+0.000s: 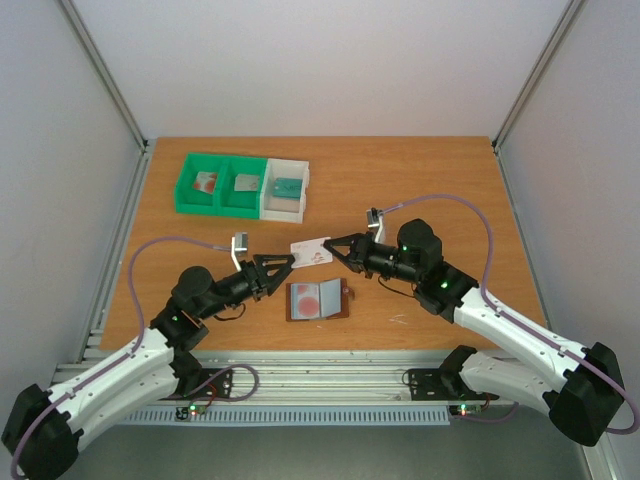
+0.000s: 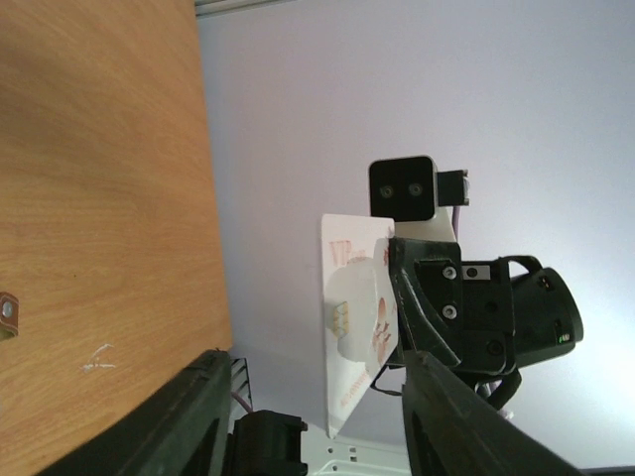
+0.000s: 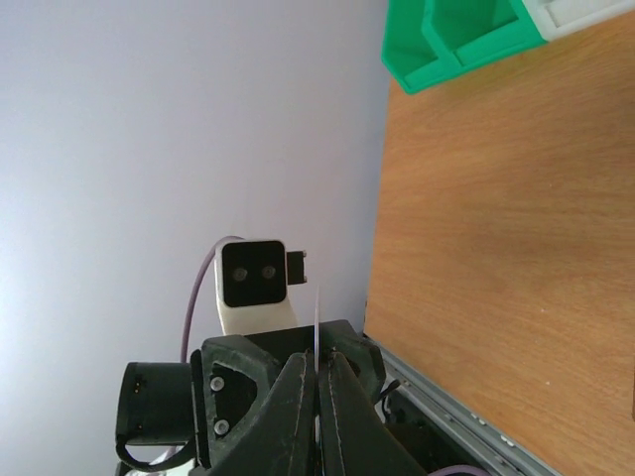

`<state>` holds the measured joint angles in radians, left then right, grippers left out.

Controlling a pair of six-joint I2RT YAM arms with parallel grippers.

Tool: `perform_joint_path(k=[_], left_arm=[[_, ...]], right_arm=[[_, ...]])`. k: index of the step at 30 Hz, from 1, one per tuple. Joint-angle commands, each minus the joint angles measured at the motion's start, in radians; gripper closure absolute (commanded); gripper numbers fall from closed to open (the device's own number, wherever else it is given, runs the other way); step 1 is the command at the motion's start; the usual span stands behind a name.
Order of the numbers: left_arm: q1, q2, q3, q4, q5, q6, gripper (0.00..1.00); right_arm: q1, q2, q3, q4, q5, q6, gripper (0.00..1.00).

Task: Take the credit cards out of the card holder

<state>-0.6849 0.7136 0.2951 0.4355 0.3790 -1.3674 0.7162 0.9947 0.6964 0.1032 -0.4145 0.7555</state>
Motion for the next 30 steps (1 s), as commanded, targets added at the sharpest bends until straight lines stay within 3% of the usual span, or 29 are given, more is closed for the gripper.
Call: perform_joint_path(k=[1, 7, 14, 20, 26, 30], left_arm=[[-0.002, 0.038, 0.013, 0.137, 0.000, -0.021, 0.56], [-0.002, 0.091, 0.021, 0.179, 0.011, -0.031, 0.70], [-0.002, 0.111, 0.015, 0.229, 0.006, -0.047, 0.98], [-0.002, 0.106, 0.022, 0.184, 0.008, -0.030, 1.00], [-0.002, 0.061, 0.056, 0.024, -0.004, 0.049, 1.00], [0.003, 0.019, 0.135, -0.185, -0.008, 0.153, 0.99]], right_arm=[[-0.003, -0.025, 0.015, -0.034, 0.042, 0.007, 0.99], [-0.003, -0.033, -0.003, -0.012, 0.049, 0.018, 0.99], [-0.002, -0.034, -0.016, -0.015, 0.057, 0.023, 0.99], [-0.002, -0.036, -0.026, -0.027, 0.055, 0.014, 0.97], [-0.004, -0.064, -0.025, -0.108, 0.051, -0.040, 0.76], [-0.003, -0.123, -0.018, -0.210, 0.068, -0.108, 0.48]])
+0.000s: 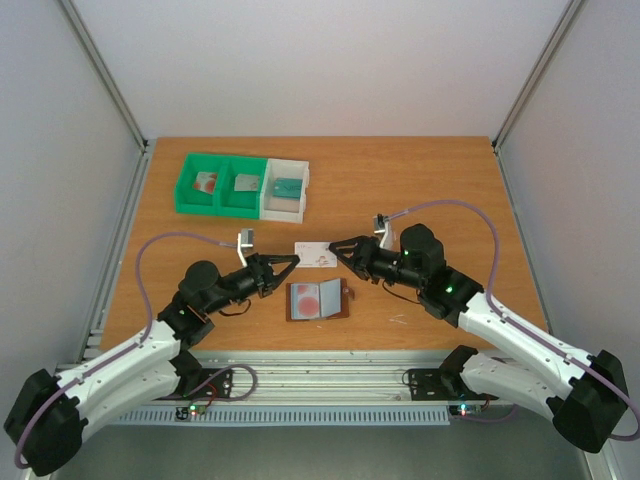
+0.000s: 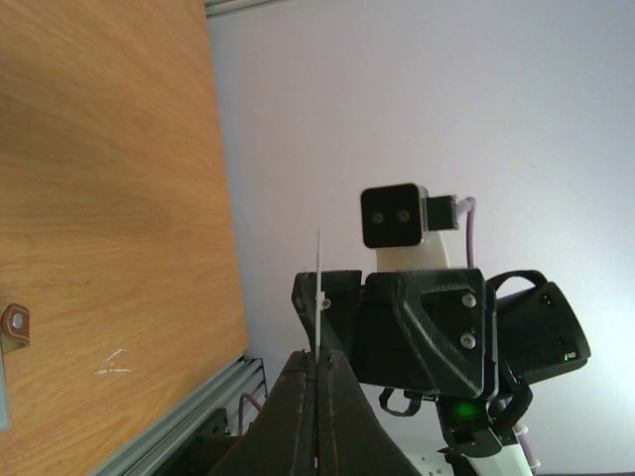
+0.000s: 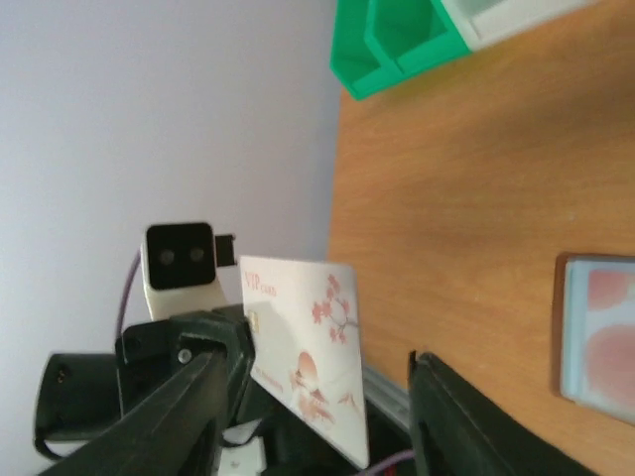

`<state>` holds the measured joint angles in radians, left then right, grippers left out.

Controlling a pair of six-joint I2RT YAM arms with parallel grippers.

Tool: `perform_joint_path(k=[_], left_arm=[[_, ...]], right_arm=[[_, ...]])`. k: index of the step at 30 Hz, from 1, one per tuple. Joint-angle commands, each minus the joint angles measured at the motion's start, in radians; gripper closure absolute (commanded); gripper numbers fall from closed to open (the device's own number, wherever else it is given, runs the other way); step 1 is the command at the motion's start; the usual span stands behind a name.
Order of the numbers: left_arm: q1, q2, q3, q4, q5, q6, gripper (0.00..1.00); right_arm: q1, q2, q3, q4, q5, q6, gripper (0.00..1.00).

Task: Take the credit cards out of the card holder

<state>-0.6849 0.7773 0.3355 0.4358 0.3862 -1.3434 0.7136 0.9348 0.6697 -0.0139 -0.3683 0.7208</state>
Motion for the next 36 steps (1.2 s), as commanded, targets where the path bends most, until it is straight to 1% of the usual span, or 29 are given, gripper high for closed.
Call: perform_joint_path(k=[1, 2, 3, 5, 7, 8, 11, 14, 17, 19, 23, 26, 28, 33, 36], left_arm=[[0.004, -0.052, 0.121, -0.251, -0.016, 0.163, 0.99], [0.009, -0.058, 0.146, -0.321, -0.018, 0.189, 1.00], [0.013, -0.061, 0.174, -0.385, -0.023, 0.231, 1.00], [0.026, -0.063, 0.215, -0.494, -0.026, 0.281, 0.99], [0.045, -0.056, 0.237, -0.540, -0.005, 0.297, 0.99], [0.056, -0.053, 0.245, -0.544, 0.012, 0.299, 1.00], [0.091, -0.032, 0.279, -0.584, 0.048, 0.310, 0.99], [0.135, 0.008, 0.343, -0.675, 0.096, 0.351, 1.00], [0.183, 0.059, 0.420, -0.780, 0.144, 0.425, 1.00], [0.207, 0.086, 0.464, -0.837, 0.144, 0.478, 1.00], [0.281, 0.145, 0.499, -0.796, 0.224, 0.512, 1.00], [0.346, 0.195, 0.551, -0.815, 0.276, 0.527, 1.00], [0.386, 0.225, 0.599, -0.855, 0.305, 0.560, 0.99], [0.471, 0.344, 0.759, -1.020, 0.362, 0.670, 1.00], [0.507, 0.384, 0.802, -1.033, 0.369, 0.707, 1.00]], right_arm=[[-0.001, -0.082, 0.016, -0.126, 0.026, -0.098, 0.38], [0.000, -0.100, 0.024, -0.164, 0.032, -0.122, 0.30], [-0.001, -0.118, 0.034, -0.200, 0.040, -0.150, 0.24], [0.000, -0.149, 0.047, -0.267, 0.053, -0.186, 0.16], [0.000, -0.179, 0.060, -0.322, 0.051, -0.218, 0.03], [0.000, -0.191, 0.064, -0.339, 0.045, -0.235, 0.02], [0.000, -0.225, 0.075, -0.391, 0.033, -0.274, 0.01], [0.000, -0.250, 0.071, -0.433, 0.019, -0.298, 0.02], [0.000, -0.267, 0.061, -0.467, 0.009, -0.300, 0.02], [0.000, -0.277, 0.074, -0.499, -0.001, -0.318, 0.02], [-0.001, -0.294, 0.100, -0.574, -0.004, -0.354, 0.01], [-0.001, -0.306, 0.098, -0.584, -0.026, -0.351, 0.01], [0.000, -0.313, 0.100, -0.588, -0.027, -0.358, 0.02], [0.000, -0.322, 0.133, -0.621, -0.010, -0.364, 0.01], [0.000, -0.335, 0.131, -0.620, 0.000, -0.351, 0.01]])
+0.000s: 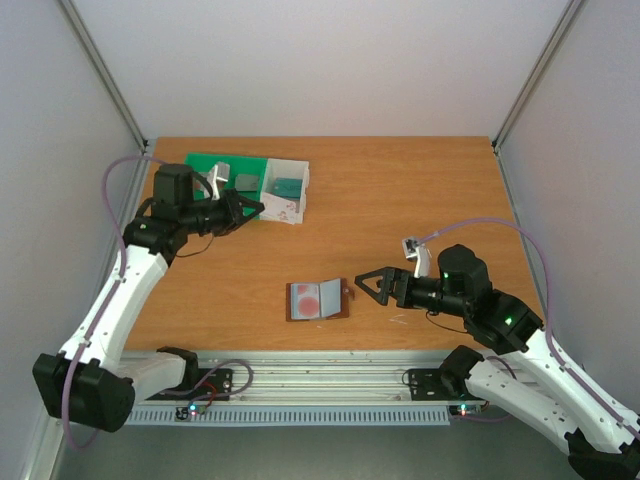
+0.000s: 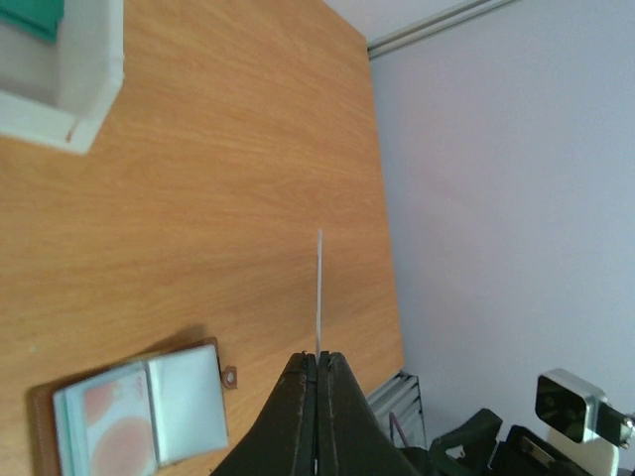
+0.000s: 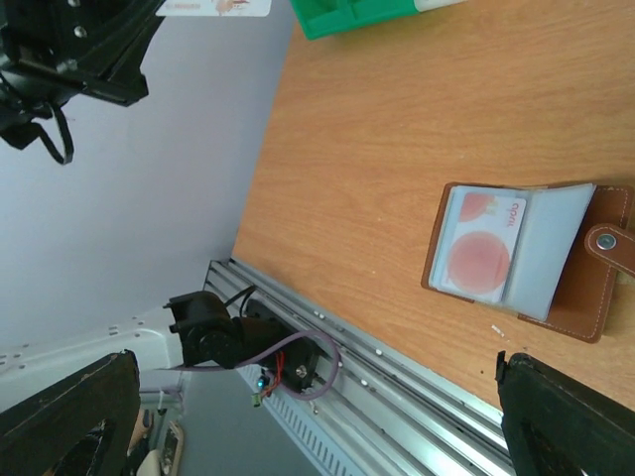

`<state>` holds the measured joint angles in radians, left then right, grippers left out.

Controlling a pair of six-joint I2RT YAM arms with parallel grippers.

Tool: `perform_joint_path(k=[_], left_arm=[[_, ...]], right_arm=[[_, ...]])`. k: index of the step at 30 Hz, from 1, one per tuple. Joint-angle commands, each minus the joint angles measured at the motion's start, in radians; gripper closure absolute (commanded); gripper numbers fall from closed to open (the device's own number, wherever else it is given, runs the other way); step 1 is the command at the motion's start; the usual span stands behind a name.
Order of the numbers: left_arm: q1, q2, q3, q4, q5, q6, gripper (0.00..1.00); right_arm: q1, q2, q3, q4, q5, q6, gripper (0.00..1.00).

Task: Take the credit cards out of the card holder

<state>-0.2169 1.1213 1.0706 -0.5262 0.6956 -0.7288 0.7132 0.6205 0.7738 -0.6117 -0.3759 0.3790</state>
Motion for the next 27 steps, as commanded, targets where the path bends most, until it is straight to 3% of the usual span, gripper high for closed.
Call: perform_joint_path(k=[1, 11, 27], left_arm=[[0.052, 0.054, 0.072, -0.073, 0.060, 0.095, 0.99], [0.184, 0.287, 0.073, -0.003, 0.084, 0.117, 1.00], [0.281, 0.696, 0.470, -0.166, -0.085, 0.297, 1.00]], right_arm=[[0.000, -0.026, 0.021, -0.017, 0.011, -0.005, 0.01], [0.000, -0.049, 0.004, -0.040, 0.045, -0.008, 0.02], [0.000, -0.044, 0.043, -0.146, 0.159, -0.117, 0.02]])
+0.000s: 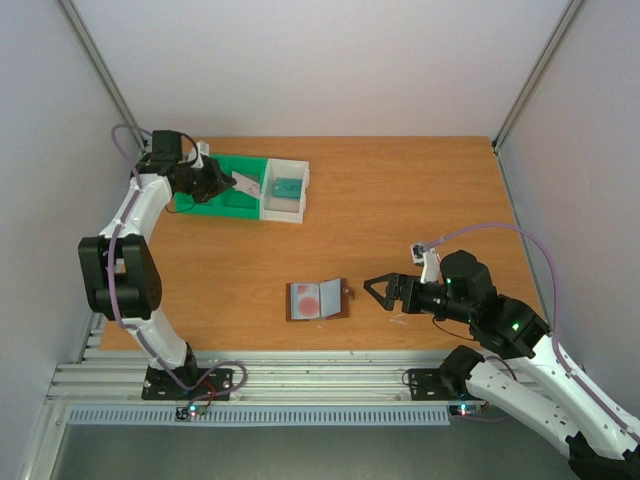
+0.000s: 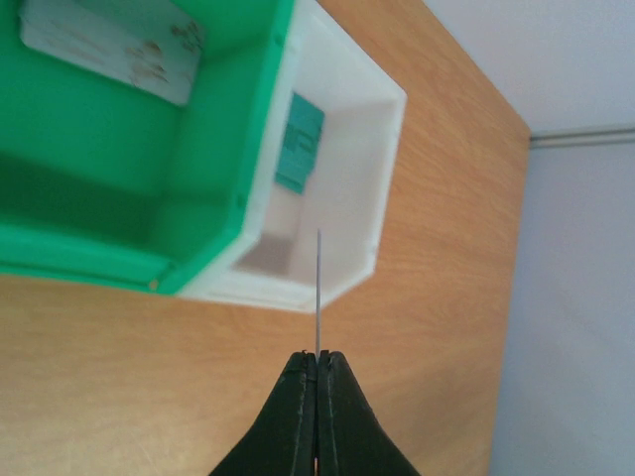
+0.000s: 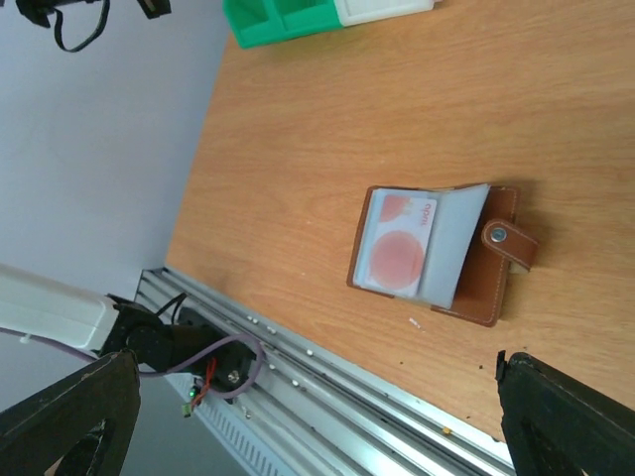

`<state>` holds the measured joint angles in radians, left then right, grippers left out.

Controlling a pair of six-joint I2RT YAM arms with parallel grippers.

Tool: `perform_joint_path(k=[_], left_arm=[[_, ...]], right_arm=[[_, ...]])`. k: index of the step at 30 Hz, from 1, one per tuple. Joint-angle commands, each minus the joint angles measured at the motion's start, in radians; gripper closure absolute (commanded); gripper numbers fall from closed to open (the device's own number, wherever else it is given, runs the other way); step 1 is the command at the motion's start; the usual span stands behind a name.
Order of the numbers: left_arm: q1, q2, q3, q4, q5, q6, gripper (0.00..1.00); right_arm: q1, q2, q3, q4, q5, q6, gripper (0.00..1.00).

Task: Take the credit cards out of the card holder

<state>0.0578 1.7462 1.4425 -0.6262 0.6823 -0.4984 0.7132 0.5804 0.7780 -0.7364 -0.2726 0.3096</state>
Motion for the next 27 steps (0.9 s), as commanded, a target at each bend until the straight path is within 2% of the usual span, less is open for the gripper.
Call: perform_joint_path(k=[1, 6, 19, 27], left_arm=[[0.008, 0.105, 0.146, -0.087, -0.086, 0.082, 1.00], [0.007, 0.220, 0.281, -0.147, -0.130, 0.142, 1.00], [0.008, 0.431, 0.457, -0.147, -0.164, 0.157, 1.00], [0.007, 0.472, 0.470, -0.088, -0.153, 0.132, 0.99]], right_arm=[[0.000, -0.001, 0.041, -0.020, 0.064, -0.056, 0.02], [0.000, 0.034, 0.038, -0.008, 0.093, -0.069, 0.02], [0.000, 0.191, 0.044, 0.081, 0.104, -0.093, 0.01], [0.000, 0.250, 0.043, 0.088, 0.110, -0.096, 0.01]])
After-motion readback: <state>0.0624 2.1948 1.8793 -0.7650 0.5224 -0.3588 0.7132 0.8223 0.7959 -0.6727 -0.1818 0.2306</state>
